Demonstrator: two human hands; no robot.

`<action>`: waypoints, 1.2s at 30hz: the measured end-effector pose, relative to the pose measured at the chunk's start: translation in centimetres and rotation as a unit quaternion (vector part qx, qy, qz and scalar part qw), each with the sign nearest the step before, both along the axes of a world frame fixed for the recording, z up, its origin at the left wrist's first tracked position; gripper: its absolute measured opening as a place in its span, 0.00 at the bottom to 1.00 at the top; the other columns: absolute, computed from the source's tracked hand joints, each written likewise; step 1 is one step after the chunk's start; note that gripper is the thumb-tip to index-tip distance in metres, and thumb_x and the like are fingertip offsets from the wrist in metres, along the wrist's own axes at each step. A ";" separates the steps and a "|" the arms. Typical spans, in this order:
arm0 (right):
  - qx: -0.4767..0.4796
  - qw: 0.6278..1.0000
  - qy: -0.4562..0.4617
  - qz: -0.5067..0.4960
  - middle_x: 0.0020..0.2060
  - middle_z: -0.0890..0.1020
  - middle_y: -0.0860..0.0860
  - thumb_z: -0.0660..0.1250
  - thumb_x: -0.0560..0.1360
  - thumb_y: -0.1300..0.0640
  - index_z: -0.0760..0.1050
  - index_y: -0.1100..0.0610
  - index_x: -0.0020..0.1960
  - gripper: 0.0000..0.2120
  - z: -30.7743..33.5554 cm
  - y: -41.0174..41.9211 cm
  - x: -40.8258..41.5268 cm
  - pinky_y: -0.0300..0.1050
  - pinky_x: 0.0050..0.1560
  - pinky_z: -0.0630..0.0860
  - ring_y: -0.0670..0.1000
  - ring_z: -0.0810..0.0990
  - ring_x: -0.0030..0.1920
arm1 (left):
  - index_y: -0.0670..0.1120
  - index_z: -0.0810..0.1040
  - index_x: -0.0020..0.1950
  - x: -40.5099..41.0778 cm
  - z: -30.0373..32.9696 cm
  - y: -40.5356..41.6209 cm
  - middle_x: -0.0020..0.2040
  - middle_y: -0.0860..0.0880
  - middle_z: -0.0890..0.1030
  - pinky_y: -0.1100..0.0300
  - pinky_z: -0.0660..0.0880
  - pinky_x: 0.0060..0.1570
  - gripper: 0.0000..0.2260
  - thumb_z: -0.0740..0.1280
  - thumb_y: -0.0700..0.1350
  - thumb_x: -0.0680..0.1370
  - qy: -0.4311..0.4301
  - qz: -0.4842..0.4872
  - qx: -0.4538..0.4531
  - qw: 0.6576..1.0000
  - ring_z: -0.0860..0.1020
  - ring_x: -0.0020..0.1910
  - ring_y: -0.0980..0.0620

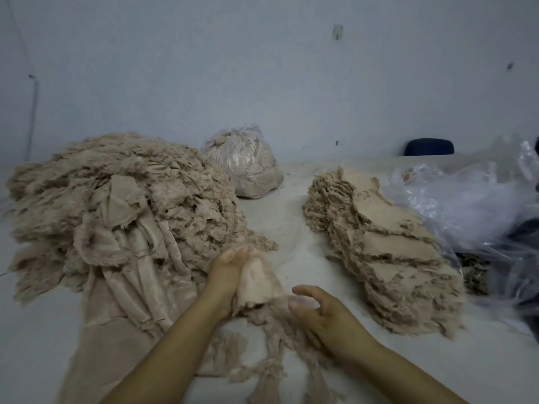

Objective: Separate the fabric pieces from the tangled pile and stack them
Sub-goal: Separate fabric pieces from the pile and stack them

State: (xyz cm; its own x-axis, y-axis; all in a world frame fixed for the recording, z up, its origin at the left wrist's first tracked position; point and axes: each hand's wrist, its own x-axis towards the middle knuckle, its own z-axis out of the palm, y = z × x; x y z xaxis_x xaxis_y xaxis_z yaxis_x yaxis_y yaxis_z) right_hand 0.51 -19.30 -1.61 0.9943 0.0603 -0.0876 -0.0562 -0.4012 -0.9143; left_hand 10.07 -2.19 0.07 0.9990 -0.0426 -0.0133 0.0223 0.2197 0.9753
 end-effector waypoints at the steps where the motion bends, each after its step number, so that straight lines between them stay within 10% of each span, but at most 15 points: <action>1: -0.007 1.000 -0.002 -0.001 0.29 0.79 0.47 0.60 0.73 0.33 0.74 0.49 0.60 0.25 0.2 -0.1 0.0 0.30 0.27 0.67 0.39 0.72 0.25 | 0.42 0.78 0.47 -0.2 -0.1 -0.3 0.38 0.46 0.81 0.61 0.75 0.36 0.09 0.62 0.46 0.80 -0.004 -0.036 0.003 0.999 0.79 0.35 0.51; 6: 0.189 0.976 -0.015 -0.103 0.45 0.81 0.47 0.67 0.71 0.37 0.74 0.52 0.53 0.21 1.1 1.5 1.7 0.37 0.42 0.76 0.42 0.81 0.41 | 0.43 0.79 0.42 -1.5 0.2 -3.4 0.36 0.44 0.80 0.58 0.73 0.37 0.13 0.63 0.50 0.79 -0.018 -0.135 0.031 0.990 0.78 0.36 0.49; 10: 0.250 0.947 -0.078 -0.188 0.27 0.73 0.48 0.72 0.73 0.61 0.71 0.57 0.39 0.10 1.9 1.1 3.6 0.37 0.29 0.69 0.45 0.71 0.27 | 0.43 0.80 0.38 -0.9 1.3 -3.9 0.33 0.45 0.81 0.57 0.76 0.38 0.18 0.62 0.54 0.79 0.035 -0.120 0.030 0.992 0.80 0.33 0.49; 17: -0.082 0.959 -0.159 -0.219 0.42 0.79 0.54 0.67 0.76 0.58 0.76 0.59 0.44 0.04 2.5 -1.1 5.5 0.44 0.45 0.69 0.53 0.77 0.45 | 0.44 0.73 0.39 3.0 1.0 -4.9 0.31 0.47 0.75 0.64 0.68 0.24 0.14 0.58 0.49 0.82 -0.045 0.012 0.192 0.980 0.70 0.26 0.54; 20: -0.268 0.934 -0.183 -0.151 0.59 0.74 0.55 0.61 0.79 0.59 0.76 0.58 0.60 0.11 0.0 -1.6 5.0 0.42 0.59 0.66 0.54 0.73 0.60 | 0.44 0.78 0.47 2.9 -0.7 -4.5 0.38 0.52 0.77 0.68 0.73 0.39 0.01 0.66 0.40 0.77 -0.206 -0.031 0.307 0.929 0.75 0.38 0.55; 24: -0.308 0.929 -0.198 -0.049 0.62 0.74 0.51 0.60 0.80 0.53 0.71 0.55 0.68 0.17 -2.0 -1.1 4.1 0.35 0.60 0.63 0.50 0.70 0.63 | 0.46 0.78 0.60 2.4 -2.0 -3.9 0.56 0.56 0.78 0.76 0.65 0.56 0.12 0.68 0.44 0.77 -0.313 -0.258 0.434 0.805 0.72 0.57 0.66; 28: -0.343 0.914 -0.216 -0.031 0.61 0.74 0.50 0.58 0.81 0.51 0.72 0.55 0.65 0.15 -2.5 -1.1 4.0 0.37 0.63 0.61 0.49 0.70 0.62 | 0.53 0.58 0.76 4.0 -1.9 -3.2 0.78 0.54 0.54 0.47 0.49 0.74 0.30 0.61 0.61 0.77 -0.199 -0.302 0.627 0.690 0.50 0.76 0.52; 33: -0.371 0.898 -0.237 -0.017 0.62 0.73 0.49 0.57 0.79 0.53 0.69 0.53 0.66 0.16 -2.6 -1.2 3.8 0.36 0.65 0.58 0.48 0.69 0.63 | 0.45 0.79 0.51 3.6 -1.2 -4.9 0.54 0.49 0.75 0.72 0.68 0.57 0.05 0.67 0.38 0.77 -0.256 -0.144 0.444 0.847 0.75 0.61 0.49; 36: -0.374 0.893 -0.251 -0.021 0.60 0.73 0.49 0.57 0.79 0.52 0.70 0.53 0.65 0.16 -2.7 -1.0 3.5 0.37 0.64 0.59 0.49 0.69 0.62 | 0.43 0.79 0.58 3.6 -1.0 -5.0 0.58 0.48 0.77 0.66 0.67 0.61 0.10 0.63 0.40 0.79 -0.299 -0.197 0.479 0.802 0.74 0.60 0.50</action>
